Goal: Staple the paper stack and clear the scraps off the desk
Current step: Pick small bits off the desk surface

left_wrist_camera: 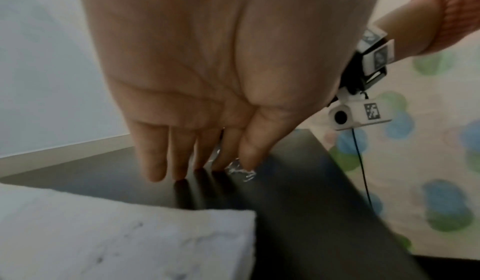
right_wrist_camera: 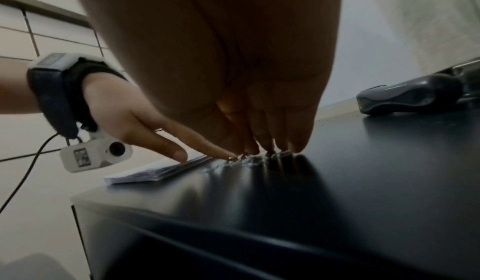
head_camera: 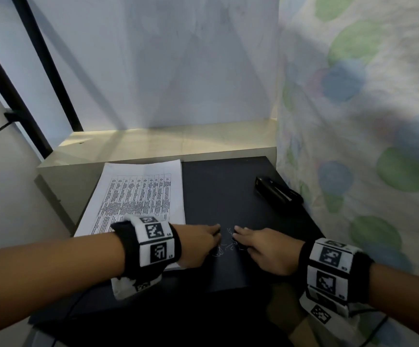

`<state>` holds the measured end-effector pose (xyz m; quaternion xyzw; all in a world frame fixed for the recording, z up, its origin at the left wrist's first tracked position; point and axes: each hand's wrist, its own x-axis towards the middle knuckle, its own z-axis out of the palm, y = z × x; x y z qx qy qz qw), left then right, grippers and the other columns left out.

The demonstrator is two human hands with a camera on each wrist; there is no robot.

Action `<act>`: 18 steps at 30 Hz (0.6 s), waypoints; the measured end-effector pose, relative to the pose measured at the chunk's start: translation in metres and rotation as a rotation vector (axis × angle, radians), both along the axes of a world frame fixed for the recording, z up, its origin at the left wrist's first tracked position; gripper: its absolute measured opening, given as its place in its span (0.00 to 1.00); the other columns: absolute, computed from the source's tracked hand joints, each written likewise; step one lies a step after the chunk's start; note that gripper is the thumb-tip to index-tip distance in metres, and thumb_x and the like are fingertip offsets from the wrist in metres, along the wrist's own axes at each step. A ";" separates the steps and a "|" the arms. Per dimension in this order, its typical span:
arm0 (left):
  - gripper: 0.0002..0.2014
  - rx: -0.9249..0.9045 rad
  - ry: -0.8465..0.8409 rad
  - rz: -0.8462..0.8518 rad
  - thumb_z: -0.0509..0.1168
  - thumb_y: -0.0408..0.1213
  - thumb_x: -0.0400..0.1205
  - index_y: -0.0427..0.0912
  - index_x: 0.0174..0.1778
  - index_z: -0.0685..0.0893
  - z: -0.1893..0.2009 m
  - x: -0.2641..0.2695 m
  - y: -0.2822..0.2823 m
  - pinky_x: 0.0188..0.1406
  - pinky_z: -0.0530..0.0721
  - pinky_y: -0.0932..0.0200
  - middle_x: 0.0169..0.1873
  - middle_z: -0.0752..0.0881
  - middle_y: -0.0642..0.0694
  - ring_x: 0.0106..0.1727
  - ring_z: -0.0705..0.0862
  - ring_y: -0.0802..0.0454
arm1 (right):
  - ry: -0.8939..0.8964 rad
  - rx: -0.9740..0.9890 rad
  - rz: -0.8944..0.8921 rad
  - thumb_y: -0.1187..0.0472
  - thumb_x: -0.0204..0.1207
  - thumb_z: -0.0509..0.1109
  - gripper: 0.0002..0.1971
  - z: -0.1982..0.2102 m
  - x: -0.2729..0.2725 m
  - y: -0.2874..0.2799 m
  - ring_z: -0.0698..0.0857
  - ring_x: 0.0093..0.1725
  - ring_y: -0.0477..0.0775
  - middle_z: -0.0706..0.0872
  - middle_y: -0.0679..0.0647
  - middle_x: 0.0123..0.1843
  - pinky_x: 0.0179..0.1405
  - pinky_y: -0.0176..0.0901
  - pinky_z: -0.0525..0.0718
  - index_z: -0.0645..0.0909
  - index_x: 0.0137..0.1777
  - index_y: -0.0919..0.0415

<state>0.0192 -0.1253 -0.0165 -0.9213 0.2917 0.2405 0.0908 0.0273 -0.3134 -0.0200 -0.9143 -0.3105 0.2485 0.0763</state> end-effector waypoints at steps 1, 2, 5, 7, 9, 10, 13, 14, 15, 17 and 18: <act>0.24 -0.063 0.005 0.003 0.54 0.32 0.83 0.29 0.75 0.67 0.001 -0.003 -0.001 0.77 0.70 0.49 0.77 0.65 0.32 0.76 0.71 0.38 | -0.012 0.037 -0.009 0.63 0.82 0.55 0.26 0.003 -0.001 -0.001 0.61 0.82 0.51 0.58 0.52 0.84 0.82 0.39 0.56 0.59 0.81 0.58; 0.21 -0.121 -0.003 0.034 0.56 0.34 0.82 0.32 0.71 0.73 0.004 -0.004 -0.001 0.74 0.74 0.49 0.73 0.70 0.34 0.73 0.75 0.38 | -0.043 0.084 -0.035 0.63 0.81 0.59 0.25 0.006 0.000 -0.004 0.68 0.79 0.51 0.67 0.52 0.81 0.79 0.37 0.62 0.66 0.78 0.57; 0.18 -0.182 -0.111 0.144 0.64 0.44 0.79 0.36 0.58 0.81 0.019 -0.003 0.002 0.60 0.80 0.53 0.60 0.80 0.38 0.61 0.82 0.40 | -0.121 0.180 -0.139 0.62 0.72 0.71 0.10 0.015 0.007 -0.015 0.83 0.45 0.38 0.86 0.47 0.48 0.48 0.26 0.77 0.84 0.53 0.53; 0.17 -0.178 -0.115 0.166 0.69 0.48 0.76 0.38 0.50 0.85 0.024 -0.002 0.002 0.52 0.82 0.56 0.52 0.87 0.40 0.55 0.85 0.42 | -0.063 0.170 -0.159 0.62 0.68 0.75 0.08 0.019 0.009 -0.019 0.80 0.29 0.33 0.82 0.42 0.32 0.33 0.19 0.74 0.81 0.36 0.48; 0.14 -0.190 -0.023 0.176 0.70 0.48 0.75 0.40 0.46 0.87 0.020 -0.002 -0.004 0.47 0.80 0.61 0.47 0.90 0.42 0.51 0.88 0.44 | -0.009 0.120 -0.149 0.58 0.68 0.76 0.08 0.017 0.008 -0.015 0.79 0.27 0.34 0.80 0.41 0.28 0.31 0.19 0.73 0.81 0.32 0.48; 0.13 -0.195 0.019 0.172 0.70 0.47 0.75 0.40 0.46 0.88 0.017 -0.002 -0.007 0.46 0.79 0.62 0.48 0.91 0.43 0.51 0.88 0.44 | -0.012 0.101 -0.132 0.55 0.69 0.75 0.05 0.016 0.007 -0.011 0.79 0.29 0.36 0.79 0.41 0.28 0.32 0.20 0.72 0.83 0.34 0.50; 0.12 -0.201 0.096 0.162 0.68 0.42 0.78 0.39 0.52 0.87 0.011 0.007 -0.019 0.52 0.81 0.60 0.51 0.89 0.40 0.48 0.87 0.44 | -0.034 0.089 -0.085 0.54 0.73 0.71 0.09 0.011 0.009 0.005 0.80 0.37 0.44 0.82 0.44 0.32 0.33 0.24 0.72 0.87 0.44 0.59; 0.11 -0.213 0.111 0.171 0.67 0.40 0.79 0.39 0.53 0.86 0.011 0.013 -0.023 0.54 0.81 0.59 0.49 0.89 0.40 0.40 0.86 0.45 | -0.035 0.101 -0.087 0.55 0.73 0.70 0.09 0.011 0.012 0.010 0.81 0.39 0.45 0.86 0.47 0.36 0.35 0.28 0.75 0.87 0.45 0.59; 0.10 -0.221 0.119 0.192 0.66 0.39 0.80 0.39 0.54 0.86 0.012 0.019 -0.027 0.55 0.81 0.59 0.46 0.89 0.40 0.32 0.84 0.50 | -0.036 0.115 -0.090 0.56 0.72 0.70 0.09 0.012 0.016 0.014 0.84 0.42 0.48 0.89 0.51 0.41 0.40 0.32 0.78 0.88 0.46 0.59; 0.10 -0.234 0.110 0.235 0.66 0.36 0.79 0.39 0.54 0.87 0.014 0.030 -0.030 0.51 0.82 0.62 0.41 0.88 0.42 0.24 0.78 0.58 | -0.042 0.135 -0.090 0.58 0.72 0.69 0.08 0.017 0.022 0.018 0.87 0.47 0.51 0.91 0.54 0.48 0.46 0.35 0.80 0.89 0.47 0.58; 0.09 -0.246 0.096 0.247 0.68 0.36 0.79 0.39 0.53 0.87 0.015 0.036 -0.030 0.44 0.81 0.64 0.40 0.89 0.42 0.24 0.78 0.57 | -0.054 0.146 -0.100 0.59 0.71 0.70 0.08 0.019 0.026 0.017 0.88 0.48 0.50 0.92 0.53 0.48 0.46 0.34 0.79 0.89 0.47 0.57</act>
